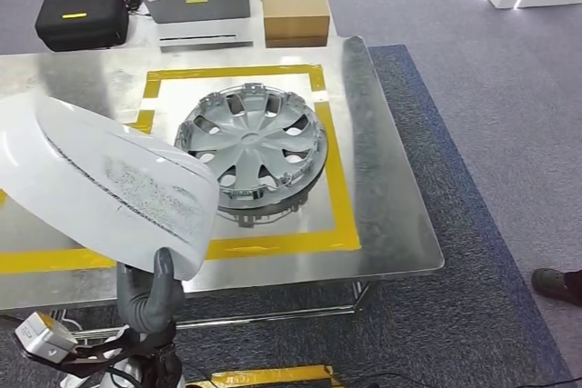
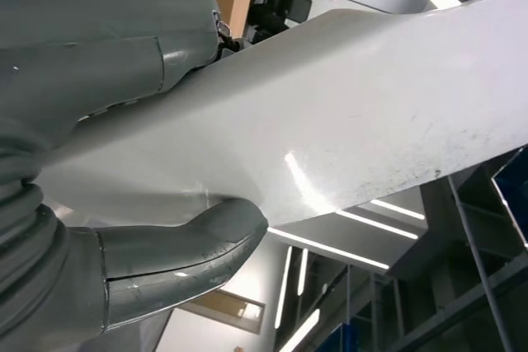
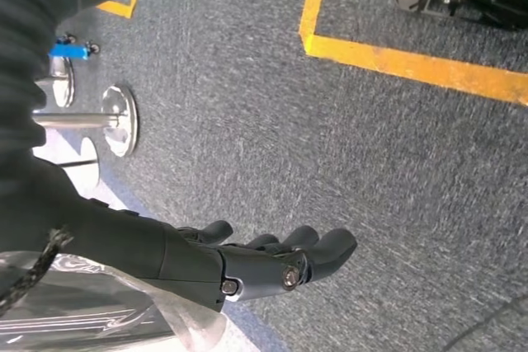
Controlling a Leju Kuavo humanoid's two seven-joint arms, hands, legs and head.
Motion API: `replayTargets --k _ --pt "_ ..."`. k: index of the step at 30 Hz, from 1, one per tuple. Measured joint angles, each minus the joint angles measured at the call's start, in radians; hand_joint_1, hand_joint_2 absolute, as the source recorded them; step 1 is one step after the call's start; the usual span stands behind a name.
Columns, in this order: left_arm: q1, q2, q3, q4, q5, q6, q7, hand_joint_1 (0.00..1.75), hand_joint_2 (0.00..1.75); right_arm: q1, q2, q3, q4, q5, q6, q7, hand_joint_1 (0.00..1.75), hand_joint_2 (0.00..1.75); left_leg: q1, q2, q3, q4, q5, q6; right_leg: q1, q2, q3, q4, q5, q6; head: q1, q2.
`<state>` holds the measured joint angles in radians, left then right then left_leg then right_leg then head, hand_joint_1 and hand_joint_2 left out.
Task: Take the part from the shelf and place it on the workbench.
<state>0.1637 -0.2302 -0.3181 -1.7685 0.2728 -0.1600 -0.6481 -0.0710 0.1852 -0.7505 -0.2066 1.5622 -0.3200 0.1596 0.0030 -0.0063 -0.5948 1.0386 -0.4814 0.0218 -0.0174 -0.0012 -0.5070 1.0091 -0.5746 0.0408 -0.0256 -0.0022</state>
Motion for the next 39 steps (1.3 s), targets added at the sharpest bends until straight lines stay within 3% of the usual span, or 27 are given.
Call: replayTargets --k 2,4,5,6,7,9,11,14,16,19,20,21,22,25,27,29,31,32,34,35,36,37,39 --pt "-0.003 -0.001 0.0 0.0 -0.001 -0.002 0.003 1.75 1.75 -0.001 0.0 0.0 0.0 0.001 -0.001 -0.001 0.0 1.75 0.004 0.003 0.007 -0.009 0.001 0.011 0.0 0.001 -0.039 0.076 -0.042 0.006 0.005 0.0" --pt "-0.009 -0.001 -0.002 0.0 -0.007 -0.005 0.008 1.75 1.75 0.0 0.0 0.001 0.0 0.005 -0.001 -0.003 0.0 1.75 0.002 0.004 0.009 -0.01 -0.002 0.017 0.001 0.001 -0.116 0.212 -0.094 0.009 0.009 0.0" --pt "-0.013 0.0 -0.002 0.001 -0.012 -0.005 0.011 1.75 1.75 0.001 0.0 0.002 0.0 0.007 -0.001 -0.003 0.0 1.75 0.001 0.004 0.01 -0.01 -0.004 0.018 0.0 0.001 -0.148 0.26 -0.102 0.01 0.01 0.0" --pt "-0.019 0.0 -0.003 0.001 -0.016 -0.001 0.014 1.75 1.75 0.001 0.0 0.003 0.0 0.009 -0.001 -0.003 0.0 1.75 0.001 0.003 0.012 -0.01 -0.005 0.019 0.001 0.001 -0.165 0.273 -0.089 0.01 0.011 0.0" --pt "-0.027 0.0 -0.003 0.002 -0.014 0.003 0.019 1.75 1.75 0.0 -0.001 0.006 0.0 0.009 -0.001 -0.003 0.0 1.75 0.001 0.002 0.015 -0.01 -0.007 0.019 0.001 0.001 -0.161 0.245 -0.056 0.009 0.012 0.0" --pt "-0.05 -0.001 0.0 0.002 -0.005 0.013 0.035 1.75 1.75 -0.007 -0.001 0.014 0.0 0.009 0.002 -0.001 0.0 1.75 0.0 0.001 0.023 -0.009 -0.013 0.013 0.001 0.0 -0.111 0.115 0.027 0.004 0.013 0.0" --pt "-0.084 -0.001 0.003 0.005 -0.005 0.028 0.051 1.75 1.75 -0.017 -0.001 0.026 0.0 0.01 0.006 0.004 0.0 1.75 -0.004 0.0 0.024 -0.007 -0.016 0.004 0.003 0.001 -0.07 0.022 0.065 -0.004 0.012 0.0" --pt "-0.132 -0.001 0.005 0.013 -0.028 0.054 0.062 1.75 1.75 -0.023 0.0 0.041 0.0 0.01 0.01 0.01 0.0 1.75 -0.004 0.0 0.021 -0.007 -0.014 -0.011 0.004 0.003 -0.064 0.005 0.069 -0.017 0.012 0.0" --pt "-0.162 0.001 0.006 0.021 -0.068 0.085 0.063 1.75 1.75 -0.025 0.0 0.05 0.0 0.01 0.014 0.013 0.0 1.75 -0.002 0.001 0.011 0.019 -0.035 -0.023 0.001 0.002 -0.06 -0.001 0.073 -0.027 0.01 0.0" --pt "-0.224 0.015 0.006 0.059 -0.219 0.192 0.061 1.75 1.75 -0.028 0.0 0.062 0.0 0.009 0.025 0.016 0.0 1.75 0.002 0.002 -0.068 0.188 -0.115 -0.037 -0.001 -0.002 -0.058 -0.003 0.074 -0.036 0.008 0.0" --pt "-0.248 0.023 0.006 0.08 -0.285 0.24 0.063 1.75 1.75 -0.029 0.0 0.067 0.0 0.009 0.03 0.017 0.0 1.75 0.004 0.002 -0.094 0.242 -0.13 -0.039 -0.001 -0.003 -0.058 -0.003 0.073 -0.037 0.008 0.0" --pt "-0.274 0.034 0.006 0.103 -0.354 0.29 0.069 1.75 1.75 -0.03 0.0 0.072 0.0 0.01 0.034 0.019 0.0 1.75 0.004 0.002 -0.107 0.265 -0.126 -0.039 -0.001 -0.003 -0.057 -0.003 0.073 -0.037 0.008 0.0" --pt "-0.304 0.046 0.006 0.13 -0.432 0.344 0.078 1.75 1.75 -0.031 0.0 0.077 0.0 0.01 0.039 0.021 0.0 1.75 0.005 0.002 -0.103 0.25 -0.103 -0.038 -0.001 -0.002 -0.056 -0.003 0.073 -0.037 0.008 0.0" --pt "-0.414 0.086 0.006 0.233 -0.687 0.502 0.128 1.75 1.75 -0.037 0.0 0.094 0.0 0.01 0.052 0.024 0.0 1.75 0.003 0.002 -0.024 0.068 0.0 -0.029 0.001 0.001 -0.051 -0.002 0.071 -0.033 0.008 0.0" --pt "-0.492 0.112 0.002 0.308 -0.841 0.578 0.172 1.75 1.75 -0.045 0.0 0.102 0.0 0.009 0.06 0.025 0.0 1.75 0.0 0.002 0.002 0.0 0.012 -0.021 0.004 0.001 -0.058 -0.001 0.074 -0.024 0.009 0.0" --pt "-0.553 0.136 -0.002 0.373 -0.95 0.626 0.21 1.75 1.75 -0.051 -0.001 0.108 0.0 0.009 0.063 0.026 0.0 1.75 -0.002 0.002 0.001 -0.011 0.01 -0.012 0.005 0.001 -0.064 -0.004 0.078 -0.012 0.01 0.0" --pt "-0.603 0.154 -0.008 0.429 -1.036 0.656 0.254 1.75 1.75 -0.054 -0.001 0.115 -0.001 0.009 0.068 0.027 0.0 1.75 0.002 0.003 0.003 -0.02 0.016 0.0 0.004 0.001 -0.077 0.015 0.064 -0.003 0.011 0.0" --pt "-0.631 0.162 -0.014 0.459 -1.091 0.669 0.286 1.75 1.75 -0.056 -0.001 0.118 -0.002 0.009 0.071 0.028 0.0 1.75 0.005 0.003 0.005 -0.025 0.019 0.005 0.004 0.002 -0.098 0.053 0.043 0.001 0.013 0.0" --pt "-0.688 0.181 -0.028 0.53 -1.223 0.688 0.363 1.75 1.75 -0.06 -0.002 0.125 -0.002 0.009 0.077 0.03 0.0 1.75 0.005 0.004 0.003 -0.026 0.02 0.01 0.004 0.002 -0.167 0.185 -0.012 0.006 0.017 0.0" --pt "-0.718 0.193 -0.035 0.572 -1.287 0.692 0.398 1.75 1.75 -0.062 -0.002 0.127 -0.002 0.009 0.08 0.031 0.0 1.75 0.004 0.004 0.003 -0.025 0.02 0.011 0.005 0.002 -0.202 0.248 -0.031 0.007 0.018 0.0" --pt "-0.749 0.205 -0.042 0.62 -1.347 0.693 0.43 1.75 1.75 -0.063 -0.003 0.13 -0.002 0.008 0.084 0.032 0.0 1.75 0.003 0.005 0.003 -0.025 0.02 0.011 0.005 0.002 -0.225 0.282 -0.031 0.007 0.018 0.0" --pt "-0.784 0.216 -0.049 0.674 -1.395 0.693 0.454 1.75 1.75 -0.065 -0.004 0.132 -0.003 0.008 0.087 0.033 0.0 1.75 0.002 0.005 0.004 -0.025 0.02 0.011 0.005 0.002 -0.228 0.275 -0.011 0.006 0.018 0.0" --pt "-0.855 0.237 -0.058 0.781 -1.456 0.694 0.483 1.75 1.75 -0.068 -0.006 0.136 -0.004 0.008 0.093 0.035 0.0 1.75 0.002 0.004 0.007 -0.024 0.018 0.008 0.006 0.001 -0.179 0.153 0.066 0.0 0.019 0.0"
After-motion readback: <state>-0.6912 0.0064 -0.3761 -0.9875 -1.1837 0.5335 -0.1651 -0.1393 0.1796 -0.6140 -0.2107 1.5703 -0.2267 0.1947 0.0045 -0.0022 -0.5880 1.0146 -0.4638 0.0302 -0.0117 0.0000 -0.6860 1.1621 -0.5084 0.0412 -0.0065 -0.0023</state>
